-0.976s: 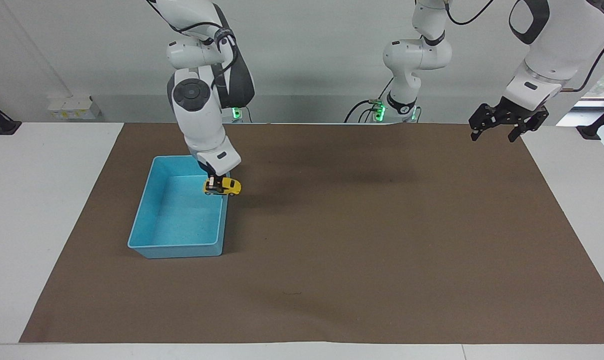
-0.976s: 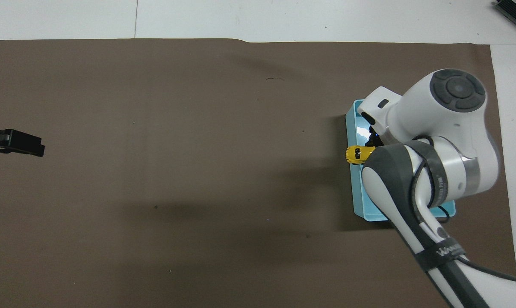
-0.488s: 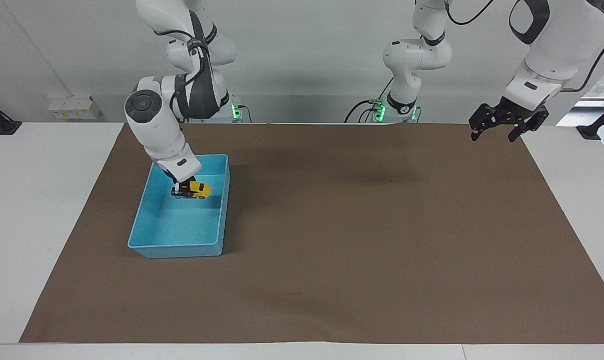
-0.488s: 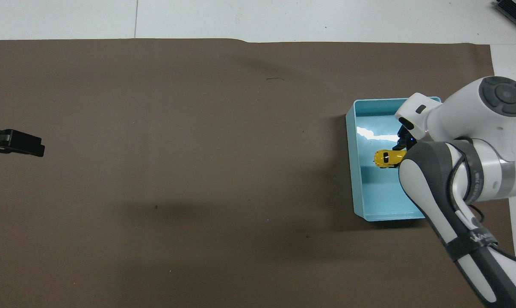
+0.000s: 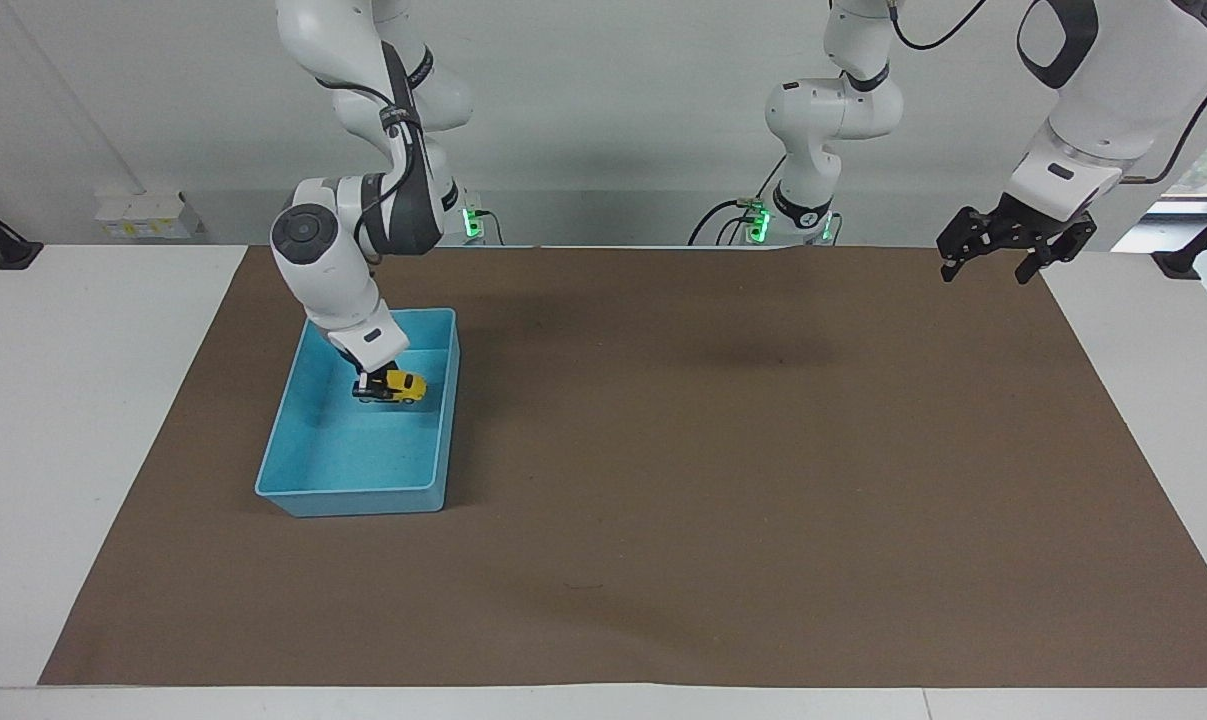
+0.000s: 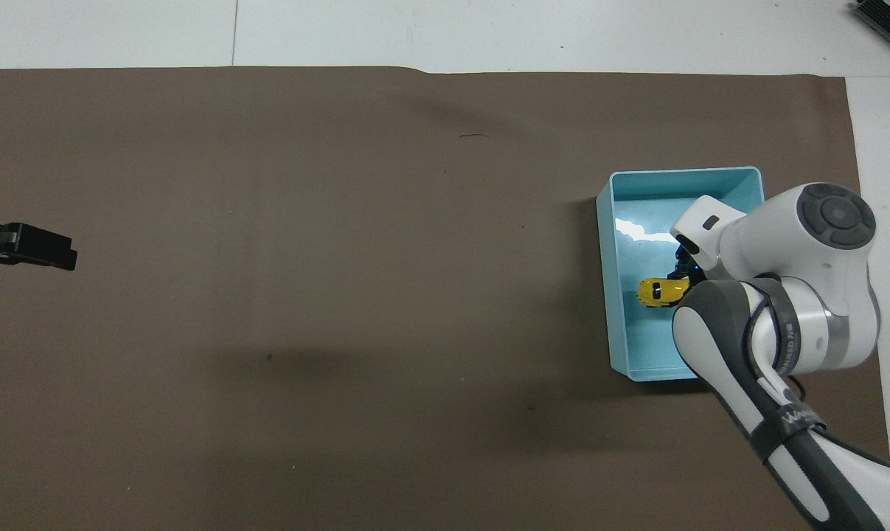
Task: Wind up and store yellow beetle car
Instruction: 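Lower the held car onto the blue box floor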
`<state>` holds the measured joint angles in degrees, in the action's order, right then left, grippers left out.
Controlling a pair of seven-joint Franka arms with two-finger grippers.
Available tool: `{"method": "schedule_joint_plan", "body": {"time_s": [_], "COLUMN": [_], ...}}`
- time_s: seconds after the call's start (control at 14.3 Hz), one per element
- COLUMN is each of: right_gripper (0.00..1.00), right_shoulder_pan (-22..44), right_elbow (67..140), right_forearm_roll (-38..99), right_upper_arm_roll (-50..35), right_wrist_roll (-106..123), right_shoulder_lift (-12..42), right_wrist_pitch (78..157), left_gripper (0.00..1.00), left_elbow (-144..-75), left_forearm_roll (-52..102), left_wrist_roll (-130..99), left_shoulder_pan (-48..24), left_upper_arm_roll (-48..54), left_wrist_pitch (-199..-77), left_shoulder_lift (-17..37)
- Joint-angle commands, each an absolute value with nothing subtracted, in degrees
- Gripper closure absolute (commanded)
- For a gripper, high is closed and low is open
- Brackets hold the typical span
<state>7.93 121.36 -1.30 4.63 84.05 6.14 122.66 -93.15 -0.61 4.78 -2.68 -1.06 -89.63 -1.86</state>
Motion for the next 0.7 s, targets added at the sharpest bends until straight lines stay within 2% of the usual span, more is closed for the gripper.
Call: {"method": "schedule_joint_plan", "body": {"time_s": [0.0,0.42,0.49,0.56,0.63], "right_gripper": [1.00,1.00,0.90,0.54,0.04], "right_shoulder_pan": [6.33,5.54,5.80,5.89,5.80], "right_elbow": [124.79,125.60,125.60,125.51,125.16], "right_forearm_roll": [-1.76,-1.76,-1.76,-1.76,-1.67], "right_upper_arm_roll": [4.22,4.22,4.22,4.22,4.13], "right_wrist_roll": [86.66,87.10,86.84,86.66,86.23], "right_shoulder_lift": [5.71,6.68,6.68,6.77,6.94], "right_wrist_pitch": [127.16,128.85,128.85,128.76,128.32], "left_gripper": [0.00,0.00,0.00,0.00,0.00], "left_elbow": [-92.64,-92.64,-92.64,-92.64,-92.64], "left_forearm_roll": [-1.58,-1.58,-1.58,-1.58,-1.58], "left_wrist_roll": [5.10,5.10,5.10,5.10,5.10], "left_shoulder_pan": [-2.46,-2.55,-2.55,-2.55,-2.46], "left_upper_arm_roll": [-0.97,-0.97,-0.97,-0.97,-0.97], "left_wrist_pitch": [-88.59,-88.59,-88.59,-88.59,-88.59], "left_shoulder_lift": [-2.02,-2.02,-2.02,-2.02,-2.11]}}
